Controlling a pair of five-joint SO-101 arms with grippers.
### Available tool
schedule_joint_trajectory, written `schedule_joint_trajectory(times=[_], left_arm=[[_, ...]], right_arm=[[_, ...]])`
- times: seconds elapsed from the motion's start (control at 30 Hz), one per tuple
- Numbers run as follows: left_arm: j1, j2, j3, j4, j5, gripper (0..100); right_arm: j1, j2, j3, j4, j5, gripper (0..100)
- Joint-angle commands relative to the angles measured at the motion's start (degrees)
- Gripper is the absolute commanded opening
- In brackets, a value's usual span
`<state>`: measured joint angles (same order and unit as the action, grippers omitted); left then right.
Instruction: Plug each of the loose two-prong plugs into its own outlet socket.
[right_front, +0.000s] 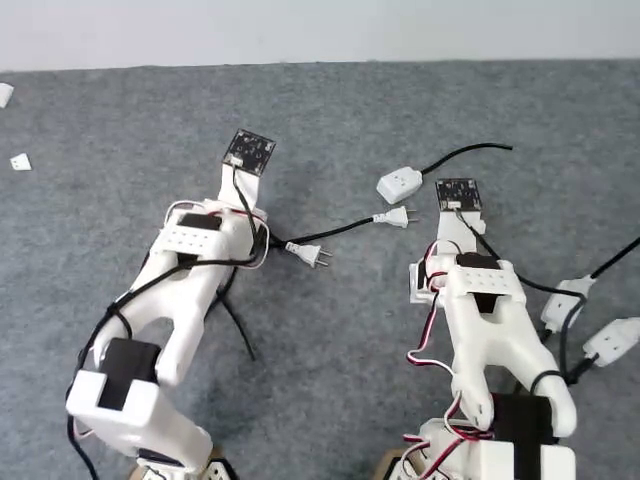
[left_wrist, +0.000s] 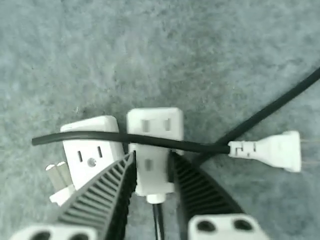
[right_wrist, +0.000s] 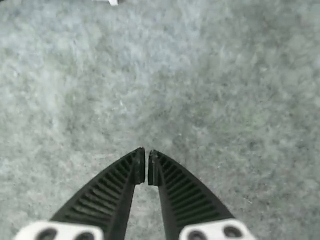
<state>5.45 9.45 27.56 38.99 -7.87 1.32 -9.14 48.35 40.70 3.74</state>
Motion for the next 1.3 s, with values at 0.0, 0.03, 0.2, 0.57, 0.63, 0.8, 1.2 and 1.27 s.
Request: schedule_joint_trajectory(times=[0.0,0.03,0.2,0.57,0.63,0.8,1.2,1.27], left_arm=[[-1.0,1.7,-5.2,3.3,0.9,15],[-1.1,2.3,-6.5,4.7,0.9,16],[-1.3,6.4,-11.8,10.7,0.6,21],[-2.7,4.6,-12.9,12.7,-2.7,22],[-3.3,2.2,-12.1,12.2,-2.7,22],[-2.5,0.0,-5.0,4.2,-3.7,22],[-0.8,0.1,-2.3,1.2,-10.1,23],[-0.8,0.1,-2.3,1.2,-10.3,23]], right_arm=[[0.7,-0.3,-3.0,0.2,0.6,1.1],[0.7,-0.3,-3.0,0.2,0.7,1.1],[0.7,-0.2,-3.0,0.2,0.7,1.1],[0.5,-0.2,-3.0,0.0,0.7,1.1],[0.4,-0.2,-3.0,0.0,0.8,1.1],[0.4,-0.2,-3.0,0.0,0.8,1.1],[0.4,-0.2,-3.0,0.0,0.8,1.2],[0.4,-0.1,-3.0,0.0,0.8,1.2]])
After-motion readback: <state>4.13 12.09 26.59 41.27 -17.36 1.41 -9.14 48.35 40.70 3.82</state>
